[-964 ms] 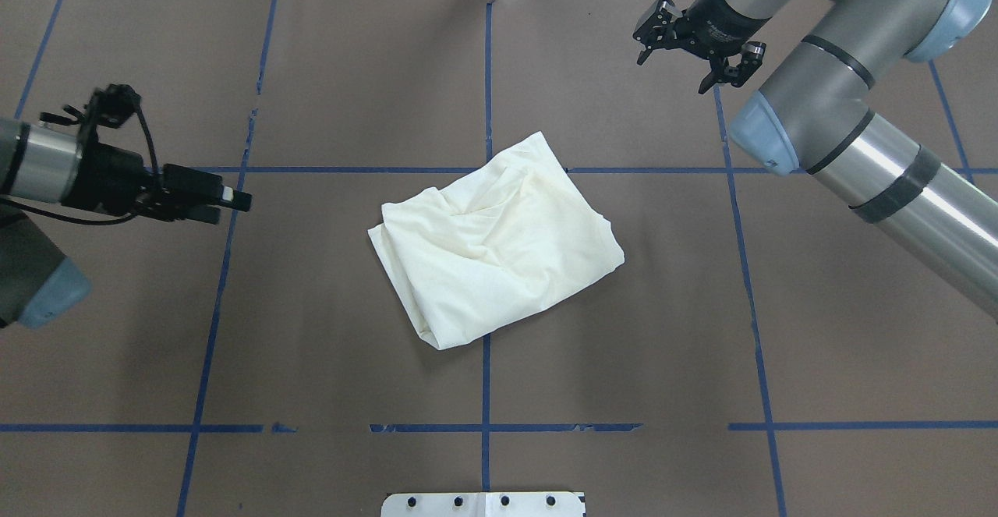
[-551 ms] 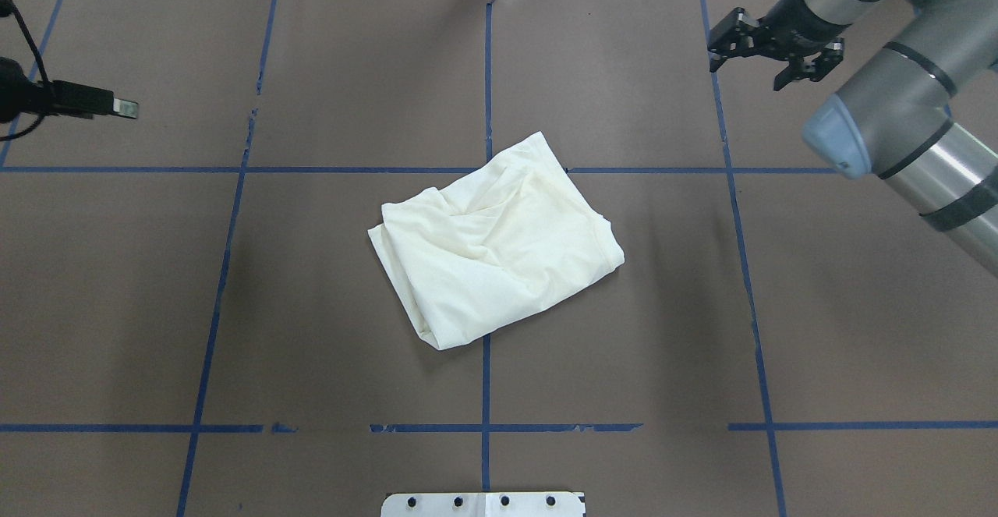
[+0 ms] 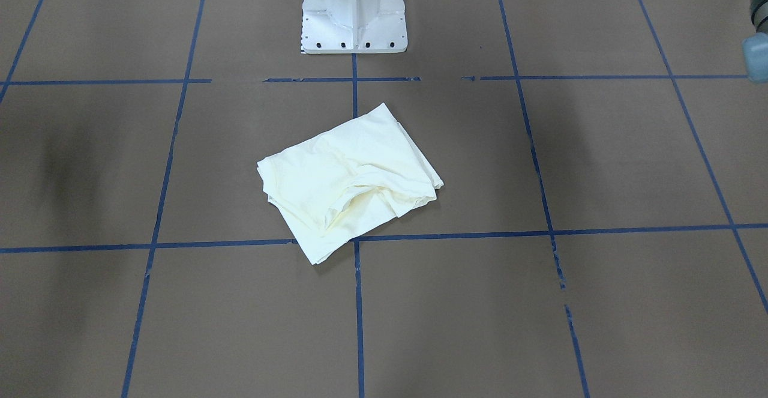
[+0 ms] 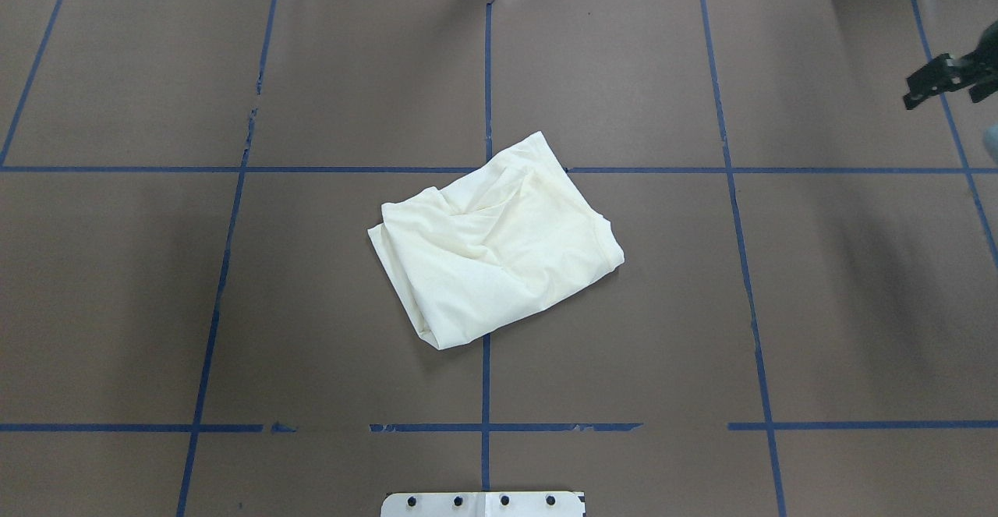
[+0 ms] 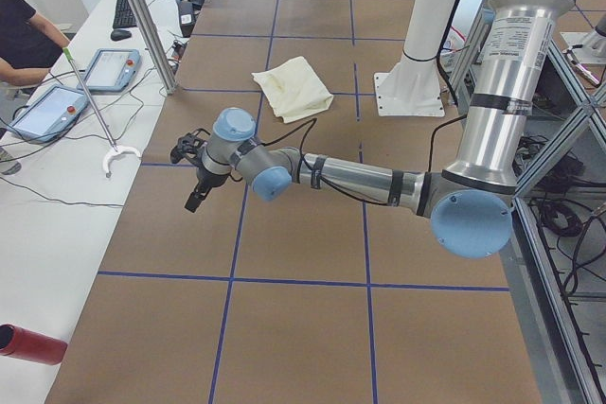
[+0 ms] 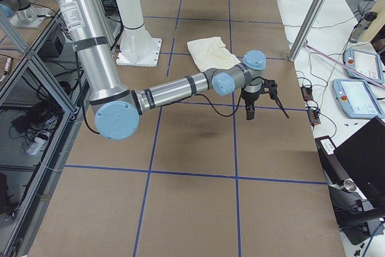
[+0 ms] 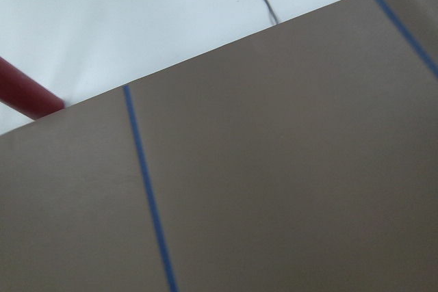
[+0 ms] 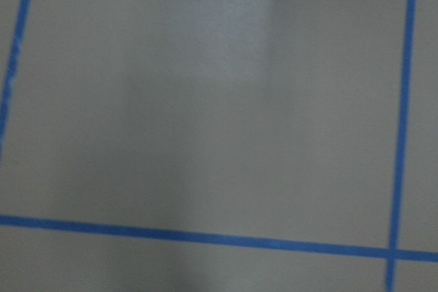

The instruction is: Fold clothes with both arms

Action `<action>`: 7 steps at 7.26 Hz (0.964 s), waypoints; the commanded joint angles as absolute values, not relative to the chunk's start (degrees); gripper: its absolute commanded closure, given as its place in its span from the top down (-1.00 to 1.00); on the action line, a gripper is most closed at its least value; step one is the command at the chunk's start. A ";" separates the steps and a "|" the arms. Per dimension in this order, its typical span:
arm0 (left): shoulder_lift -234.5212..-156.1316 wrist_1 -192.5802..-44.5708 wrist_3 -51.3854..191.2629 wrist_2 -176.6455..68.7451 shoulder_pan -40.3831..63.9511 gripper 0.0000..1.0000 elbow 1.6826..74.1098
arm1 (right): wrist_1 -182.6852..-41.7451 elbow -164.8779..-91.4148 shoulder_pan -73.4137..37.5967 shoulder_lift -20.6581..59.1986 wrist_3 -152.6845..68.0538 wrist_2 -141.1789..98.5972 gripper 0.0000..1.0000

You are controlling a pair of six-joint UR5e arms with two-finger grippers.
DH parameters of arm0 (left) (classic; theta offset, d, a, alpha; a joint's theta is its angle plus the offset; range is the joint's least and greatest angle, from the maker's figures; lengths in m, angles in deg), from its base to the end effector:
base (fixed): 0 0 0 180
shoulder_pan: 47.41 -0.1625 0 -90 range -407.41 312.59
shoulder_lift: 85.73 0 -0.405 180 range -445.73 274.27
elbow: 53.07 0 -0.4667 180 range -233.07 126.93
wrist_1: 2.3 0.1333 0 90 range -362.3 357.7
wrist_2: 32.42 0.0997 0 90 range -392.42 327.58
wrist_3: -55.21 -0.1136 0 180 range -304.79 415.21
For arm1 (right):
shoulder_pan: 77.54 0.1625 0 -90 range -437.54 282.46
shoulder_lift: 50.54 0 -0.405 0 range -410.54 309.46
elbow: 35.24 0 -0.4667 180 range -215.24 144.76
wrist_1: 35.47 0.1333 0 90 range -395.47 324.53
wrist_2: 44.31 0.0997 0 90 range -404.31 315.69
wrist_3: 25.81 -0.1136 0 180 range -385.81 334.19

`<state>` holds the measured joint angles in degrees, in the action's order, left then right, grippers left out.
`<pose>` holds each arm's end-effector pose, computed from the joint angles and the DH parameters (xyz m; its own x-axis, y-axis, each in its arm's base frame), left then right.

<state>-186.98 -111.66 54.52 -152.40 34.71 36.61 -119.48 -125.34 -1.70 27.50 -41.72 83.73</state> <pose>0.0165 -0.6771 0.5059 0.8220 0.3787 -0.4254 -0.1283 0.8508 0.5095 -0.1008 -0.6582 0.5154 0.7532 -0.1106 0.6484 0.0271 0.9901 0.1374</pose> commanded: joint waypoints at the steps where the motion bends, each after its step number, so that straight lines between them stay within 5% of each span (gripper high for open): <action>1: -182.02 -100.41 41.70 -158.79 37.84 1.00 43.83 | -125.19 -125.94 8.02 34.77 -23.41 91.53 1.00; 7: -174.33 -107.87 47.12 -161.09 38.98 1.00 37.81 | -123.18 -129.01 10.97 43.50 -23.27 95.08 1.00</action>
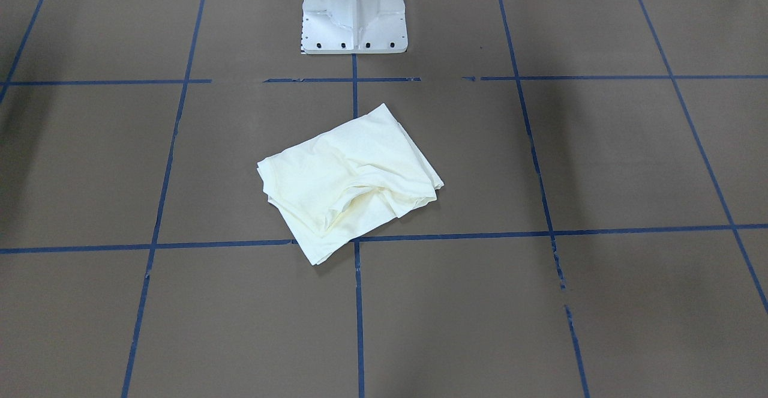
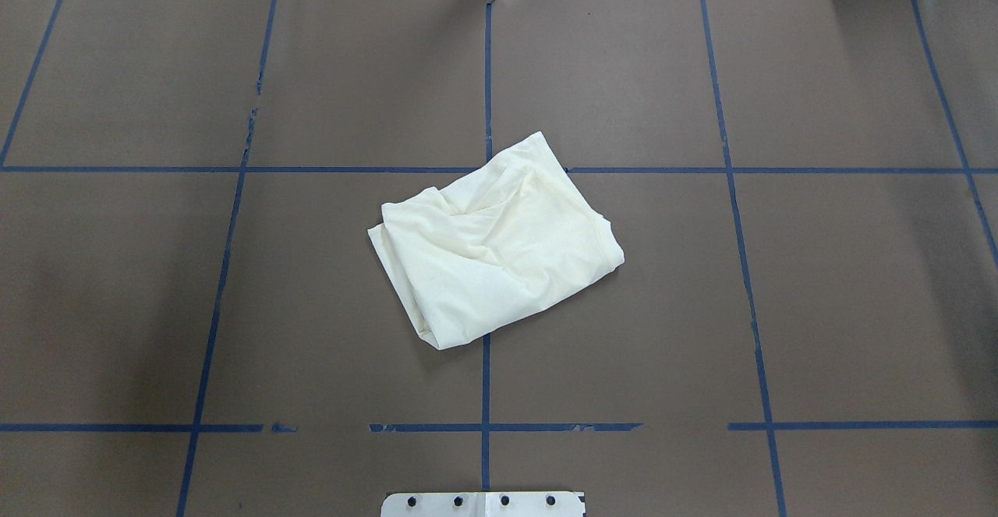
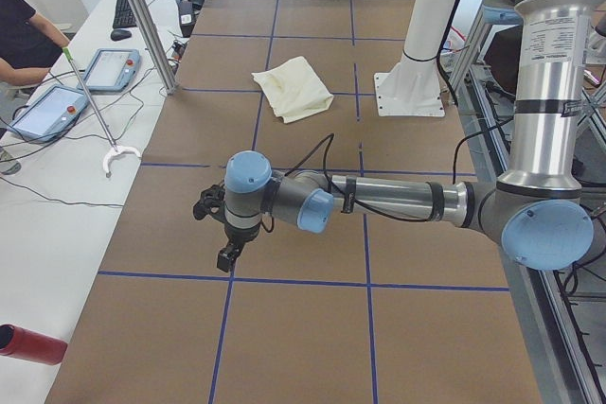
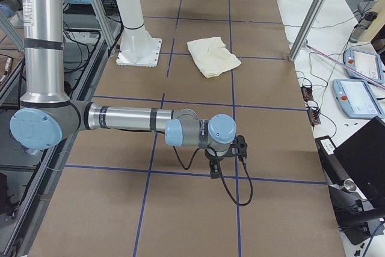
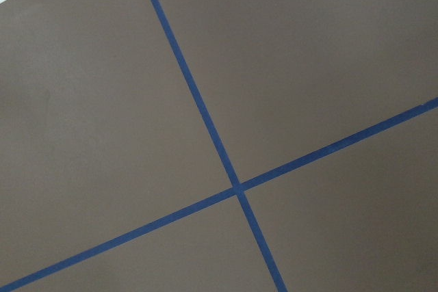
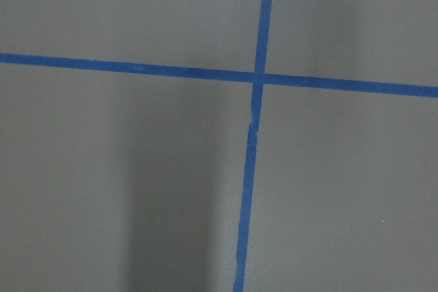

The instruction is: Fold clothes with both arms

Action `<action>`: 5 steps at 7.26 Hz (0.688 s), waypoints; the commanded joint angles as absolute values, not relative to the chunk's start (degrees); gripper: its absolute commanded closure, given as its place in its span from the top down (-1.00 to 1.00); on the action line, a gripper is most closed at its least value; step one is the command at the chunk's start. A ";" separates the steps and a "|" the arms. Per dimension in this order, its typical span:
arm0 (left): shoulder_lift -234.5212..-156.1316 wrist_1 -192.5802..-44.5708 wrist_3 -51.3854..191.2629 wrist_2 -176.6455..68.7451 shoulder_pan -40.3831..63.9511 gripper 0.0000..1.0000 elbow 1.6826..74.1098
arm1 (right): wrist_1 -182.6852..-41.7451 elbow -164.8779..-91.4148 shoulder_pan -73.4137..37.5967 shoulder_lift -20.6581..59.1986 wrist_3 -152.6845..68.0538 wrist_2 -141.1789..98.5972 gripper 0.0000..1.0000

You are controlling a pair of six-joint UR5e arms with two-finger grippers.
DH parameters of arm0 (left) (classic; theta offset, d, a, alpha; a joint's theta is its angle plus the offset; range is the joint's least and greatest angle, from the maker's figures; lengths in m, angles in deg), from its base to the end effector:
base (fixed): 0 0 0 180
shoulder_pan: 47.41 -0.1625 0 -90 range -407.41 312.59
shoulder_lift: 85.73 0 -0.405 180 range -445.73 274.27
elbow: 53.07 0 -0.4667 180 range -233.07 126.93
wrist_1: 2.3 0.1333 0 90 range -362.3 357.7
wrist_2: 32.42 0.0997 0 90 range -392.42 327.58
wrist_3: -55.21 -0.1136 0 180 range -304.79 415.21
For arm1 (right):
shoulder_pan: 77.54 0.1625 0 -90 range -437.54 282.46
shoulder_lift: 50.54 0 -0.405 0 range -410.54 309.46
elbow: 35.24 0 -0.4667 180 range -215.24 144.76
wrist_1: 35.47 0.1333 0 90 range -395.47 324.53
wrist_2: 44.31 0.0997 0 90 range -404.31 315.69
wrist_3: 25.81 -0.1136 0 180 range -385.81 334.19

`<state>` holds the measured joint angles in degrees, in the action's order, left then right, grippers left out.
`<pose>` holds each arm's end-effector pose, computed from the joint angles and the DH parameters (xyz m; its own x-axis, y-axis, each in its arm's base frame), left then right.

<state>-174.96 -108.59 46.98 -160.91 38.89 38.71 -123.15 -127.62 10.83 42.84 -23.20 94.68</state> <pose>-0.0249 -0.5856 0.6145 0.7524 0.3692 -0.5455 -0.1711 0.9093 0.3794 0.0321 -0.5453 0.6472 0.6535 -0.0815 0.7526 0.0583 0.9967 0.0574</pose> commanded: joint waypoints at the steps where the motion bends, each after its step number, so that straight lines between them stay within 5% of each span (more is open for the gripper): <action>1: -174.59 -101.94 47.21 -161.18 38.90 1.00 38.94 | -123.10 -128.93 10.97 43.42 -23.09 94.47 1.00; 5: -172.75 -99.06 47.47 -168.56 39.33 1.00 41.75 | -123.27 -128.49 14.74 43.68 -23.18 94.90 1.00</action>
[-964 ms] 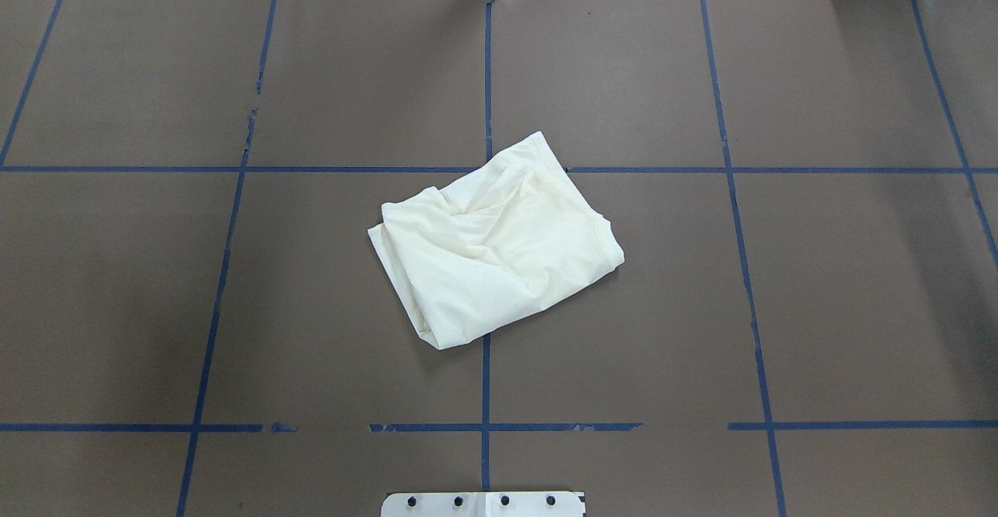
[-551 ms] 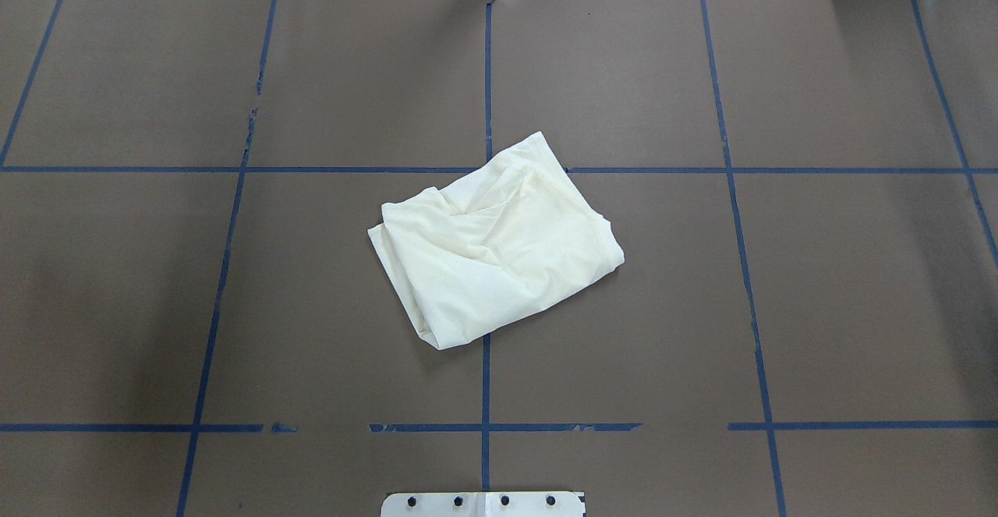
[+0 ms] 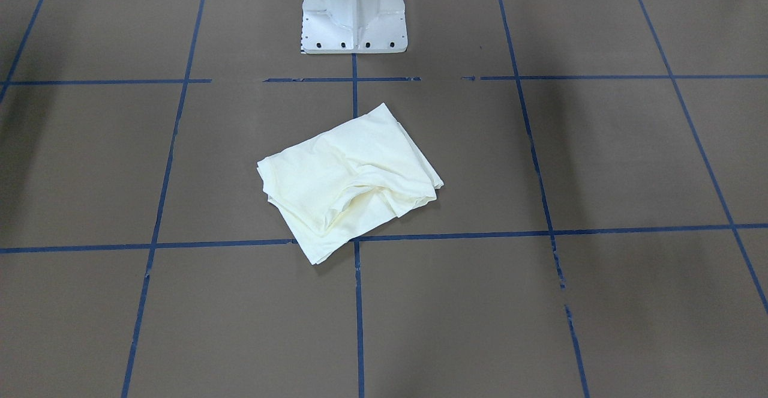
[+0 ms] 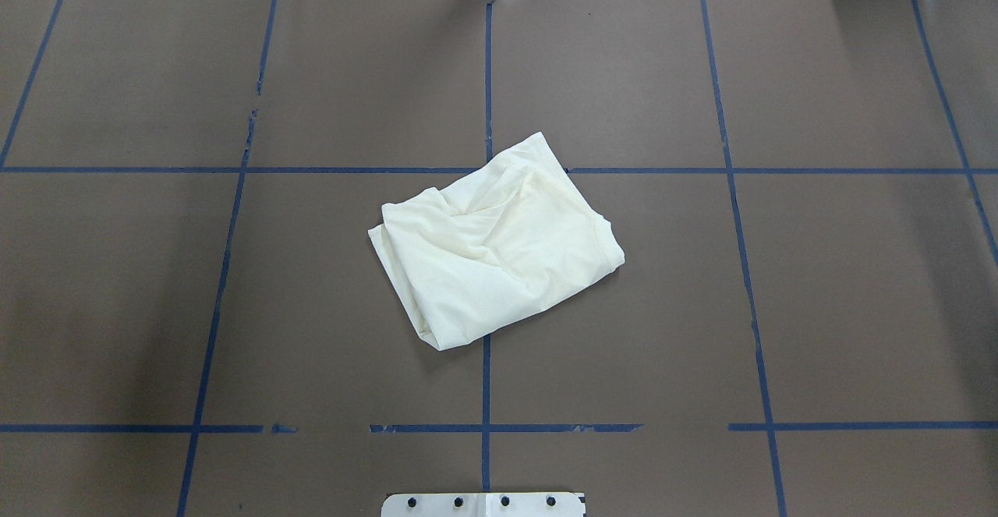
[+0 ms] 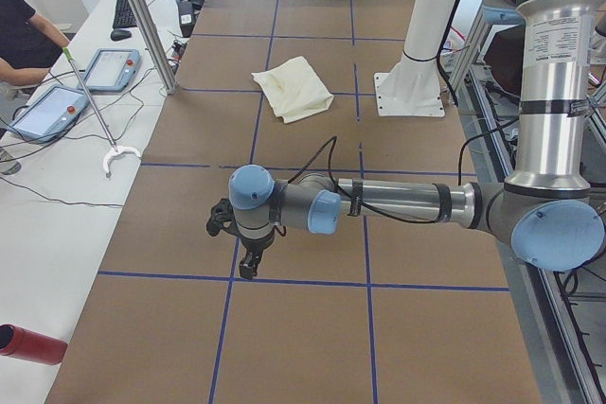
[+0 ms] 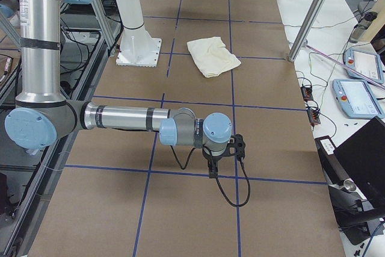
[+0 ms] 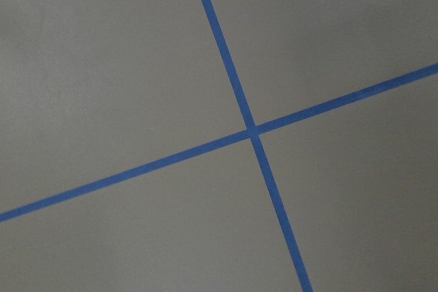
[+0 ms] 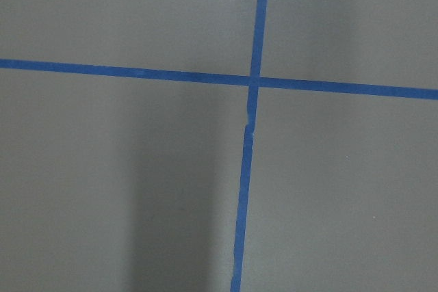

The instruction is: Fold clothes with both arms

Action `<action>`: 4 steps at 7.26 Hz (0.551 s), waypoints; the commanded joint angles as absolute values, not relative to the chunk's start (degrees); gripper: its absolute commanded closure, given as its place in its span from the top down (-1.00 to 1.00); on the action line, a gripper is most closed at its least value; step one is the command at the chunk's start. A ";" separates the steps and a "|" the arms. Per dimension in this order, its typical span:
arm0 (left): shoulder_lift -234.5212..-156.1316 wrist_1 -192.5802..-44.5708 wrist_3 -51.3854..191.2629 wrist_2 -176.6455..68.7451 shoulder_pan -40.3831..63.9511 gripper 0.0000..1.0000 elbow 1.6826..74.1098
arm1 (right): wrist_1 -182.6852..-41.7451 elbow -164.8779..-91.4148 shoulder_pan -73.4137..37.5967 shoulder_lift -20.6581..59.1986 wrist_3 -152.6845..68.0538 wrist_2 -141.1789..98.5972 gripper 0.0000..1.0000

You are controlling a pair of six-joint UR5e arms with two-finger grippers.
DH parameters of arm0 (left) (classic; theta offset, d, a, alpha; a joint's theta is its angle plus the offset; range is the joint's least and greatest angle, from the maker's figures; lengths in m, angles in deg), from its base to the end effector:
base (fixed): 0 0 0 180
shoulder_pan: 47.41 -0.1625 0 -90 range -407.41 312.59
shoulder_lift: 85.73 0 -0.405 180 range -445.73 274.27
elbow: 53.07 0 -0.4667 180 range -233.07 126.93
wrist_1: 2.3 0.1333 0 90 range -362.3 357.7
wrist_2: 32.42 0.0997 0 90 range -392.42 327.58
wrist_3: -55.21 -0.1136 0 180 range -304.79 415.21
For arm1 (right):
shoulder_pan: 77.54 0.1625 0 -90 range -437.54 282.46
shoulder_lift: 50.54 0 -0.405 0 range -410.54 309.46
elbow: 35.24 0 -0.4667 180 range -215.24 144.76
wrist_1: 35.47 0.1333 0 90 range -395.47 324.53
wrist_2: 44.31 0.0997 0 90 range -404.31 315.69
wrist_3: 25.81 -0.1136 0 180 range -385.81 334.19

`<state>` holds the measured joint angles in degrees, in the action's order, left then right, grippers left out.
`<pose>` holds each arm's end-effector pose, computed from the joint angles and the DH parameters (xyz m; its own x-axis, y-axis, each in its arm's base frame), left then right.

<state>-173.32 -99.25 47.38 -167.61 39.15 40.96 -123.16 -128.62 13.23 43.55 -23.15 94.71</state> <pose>-0.0190 -0.5622 0.6183 0.6826 0.2809 -0.6747 -0.1538 0.9577 0.2432 0.0548 -0.5388 0.6439 0.6559 -0.0586 0.7525 0.0170 0.9979 0.0629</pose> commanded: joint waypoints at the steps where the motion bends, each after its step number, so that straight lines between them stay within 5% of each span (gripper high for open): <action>1: -172.74 -99.06 47.47 -168.39 39.42 1.00 41.76 | -123.27 -128.58 14.83 43.77 -23.18 94.56 1.00; 4: -172.83 -99.15 47.47 -168.30 39.51 1.00 41.94 | -123.01 -128.67 14.92 44.38 -30.21 94.55 1.00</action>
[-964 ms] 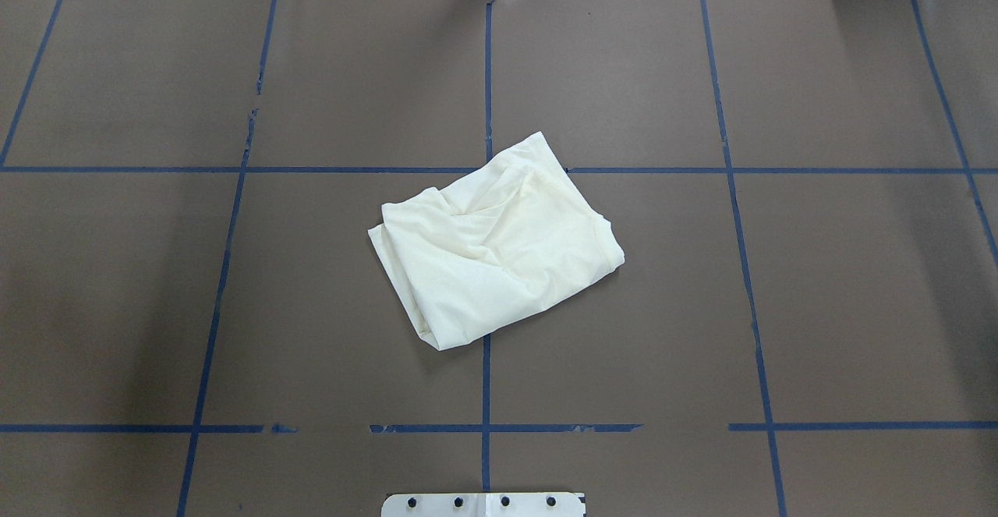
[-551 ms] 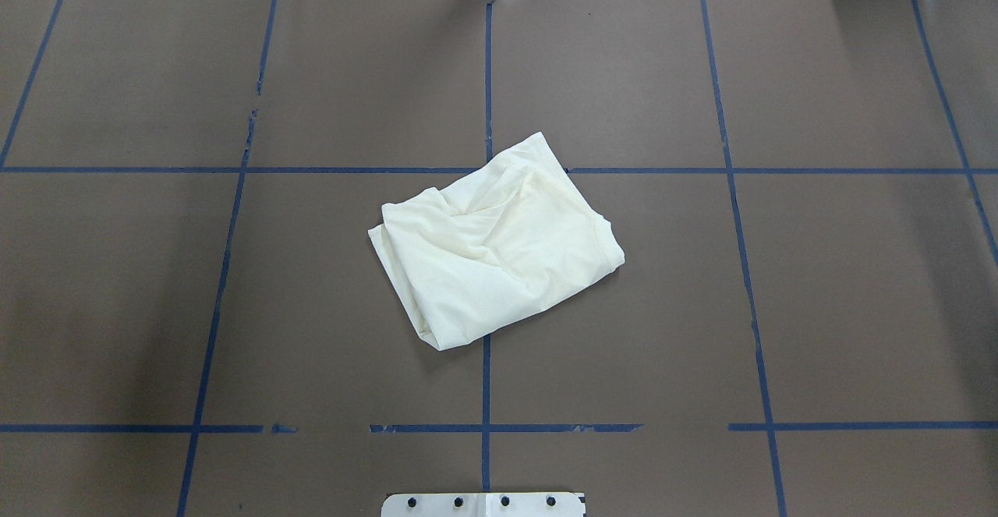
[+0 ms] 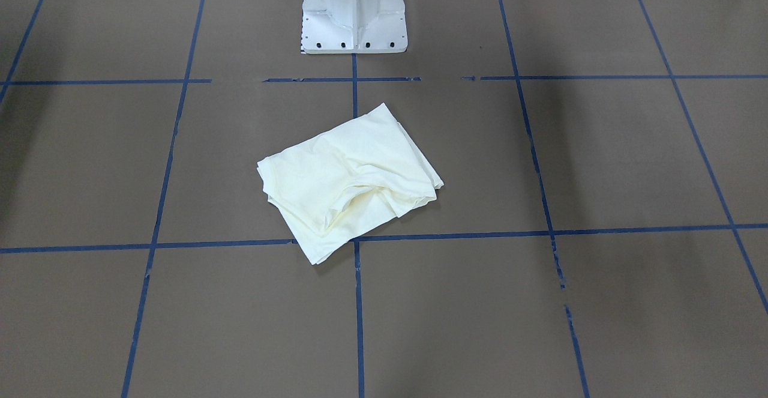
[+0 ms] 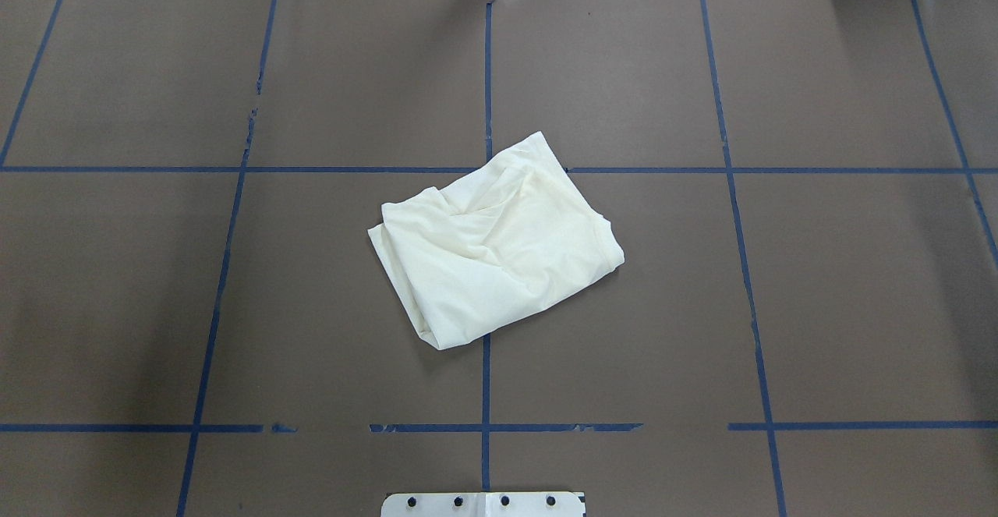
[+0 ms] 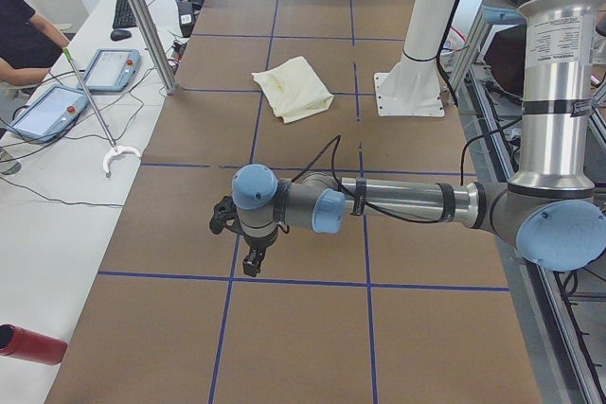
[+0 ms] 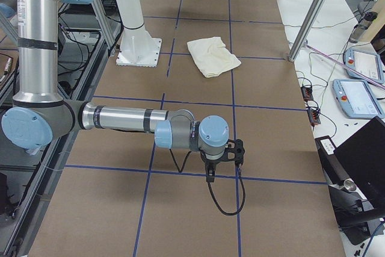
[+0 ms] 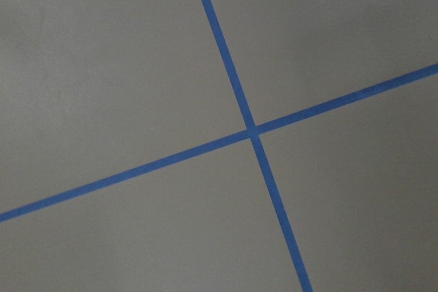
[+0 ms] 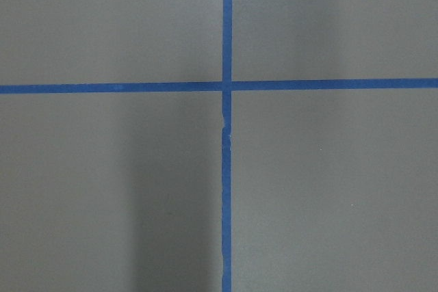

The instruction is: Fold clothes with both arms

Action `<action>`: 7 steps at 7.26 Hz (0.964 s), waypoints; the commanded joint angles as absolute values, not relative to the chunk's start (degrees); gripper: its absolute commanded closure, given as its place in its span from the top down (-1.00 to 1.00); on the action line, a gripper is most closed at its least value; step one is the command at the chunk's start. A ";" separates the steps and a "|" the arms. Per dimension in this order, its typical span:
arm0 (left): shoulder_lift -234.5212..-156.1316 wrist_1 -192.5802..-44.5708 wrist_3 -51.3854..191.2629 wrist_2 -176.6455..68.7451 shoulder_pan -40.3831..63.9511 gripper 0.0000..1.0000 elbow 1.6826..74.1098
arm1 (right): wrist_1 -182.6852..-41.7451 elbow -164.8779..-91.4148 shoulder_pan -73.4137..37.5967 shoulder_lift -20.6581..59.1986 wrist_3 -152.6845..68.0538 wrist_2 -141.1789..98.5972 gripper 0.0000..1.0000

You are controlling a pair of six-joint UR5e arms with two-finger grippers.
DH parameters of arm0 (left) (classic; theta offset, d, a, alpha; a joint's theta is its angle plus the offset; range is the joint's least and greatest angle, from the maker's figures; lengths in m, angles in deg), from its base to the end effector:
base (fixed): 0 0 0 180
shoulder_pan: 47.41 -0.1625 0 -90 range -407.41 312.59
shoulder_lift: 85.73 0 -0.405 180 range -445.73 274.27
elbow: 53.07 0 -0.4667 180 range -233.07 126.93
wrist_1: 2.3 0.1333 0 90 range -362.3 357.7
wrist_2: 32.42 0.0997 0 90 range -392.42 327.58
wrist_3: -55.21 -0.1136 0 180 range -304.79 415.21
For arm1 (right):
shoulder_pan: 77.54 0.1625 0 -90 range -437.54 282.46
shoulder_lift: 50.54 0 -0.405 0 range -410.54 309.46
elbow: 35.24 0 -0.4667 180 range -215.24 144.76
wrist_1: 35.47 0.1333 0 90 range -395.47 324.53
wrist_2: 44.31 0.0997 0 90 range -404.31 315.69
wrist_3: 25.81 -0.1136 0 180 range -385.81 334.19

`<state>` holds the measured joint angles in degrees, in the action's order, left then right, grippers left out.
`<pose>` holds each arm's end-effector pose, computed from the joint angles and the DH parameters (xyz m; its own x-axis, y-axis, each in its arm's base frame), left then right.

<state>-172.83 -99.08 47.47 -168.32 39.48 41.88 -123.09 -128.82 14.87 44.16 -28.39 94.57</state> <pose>-0.0214 -0.5586 0.6131 0.6754 0.2794 -0.6825 -0.1459 0.9578 0.2477 0.0702 -0.5323 0.6478 0.6552 0.0561 0.7534 -0.0716 0.9974 -0.0119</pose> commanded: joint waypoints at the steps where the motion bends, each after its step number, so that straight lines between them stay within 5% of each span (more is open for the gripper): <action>1: -172.83 -99.15 47.47 -168.30 39.51 1.00 41.94 | -123.01 -128.49 14.92 44.47 -30.12 94.47 1.00; 7: -172.92 -99.33 57.49 -168.38 39.51 1.00 43.08 | -123.01 -128.40 14.92 44.38 -30.56 94.47 1.00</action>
<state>-172.88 -99.32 55.71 -168.42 39.51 42.82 -123.01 -128.41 14.92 44.39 -30.49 94.47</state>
